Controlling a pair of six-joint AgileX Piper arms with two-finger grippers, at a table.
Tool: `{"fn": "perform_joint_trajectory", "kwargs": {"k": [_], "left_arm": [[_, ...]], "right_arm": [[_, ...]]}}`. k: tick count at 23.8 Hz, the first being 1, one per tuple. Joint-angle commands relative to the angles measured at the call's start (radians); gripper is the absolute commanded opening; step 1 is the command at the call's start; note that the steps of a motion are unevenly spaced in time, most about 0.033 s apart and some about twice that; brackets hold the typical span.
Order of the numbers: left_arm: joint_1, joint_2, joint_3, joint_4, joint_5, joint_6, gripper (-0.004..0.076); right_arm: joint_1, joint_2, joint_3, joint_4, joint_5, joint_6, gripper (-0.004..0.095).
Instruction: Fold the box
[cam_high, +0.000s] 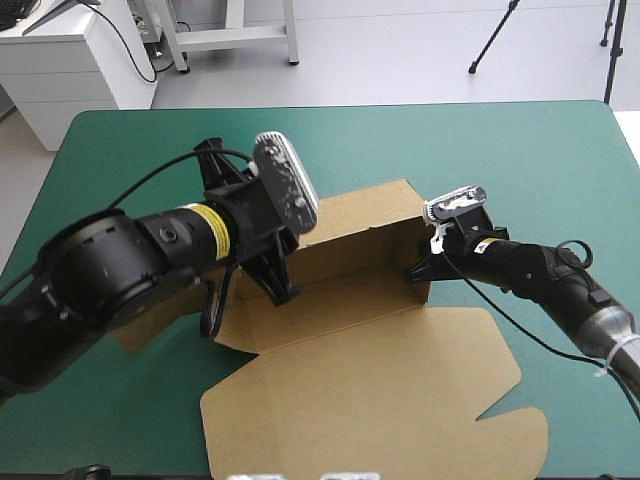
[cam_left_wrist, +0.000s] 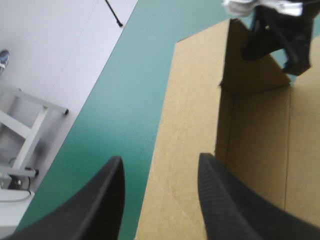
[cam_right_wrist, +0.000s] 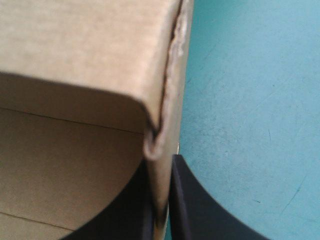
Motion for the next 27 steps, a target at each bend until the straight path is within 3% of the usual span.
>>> {"fn": "perform_joint_trajectory", "kwargs": {"k": [1, 9, 21, 27], "left_arm": [[0.161, -0.015, -0.031, -0.092, -0.087, 0.022, 0.0272], [0.546, -0.017, -0.031, -0.312, -0.092, 0.017, -0.0011], [0.892, -0.039, 0.045, -0.390, -0.054, -0.024, -0.0010], [0.920, -0.116, 0.201, -0.422, -0.130, -0.024, -0.0010]], "right_arm": [[-0.003, -0.020, -0.026, -0.009, -0.017, -0.001, -0.0016], [-0.003, -0.020, -0.026, -0.011, -0.017, -0.004, -0.0016], [-0.003, -0.020, -0.026, -0.014, -0.017, -0.002, -0.0016], [-0.004, -0.075, -0.030, -0.056, -0.011, 0.049, -0.0016]]}}
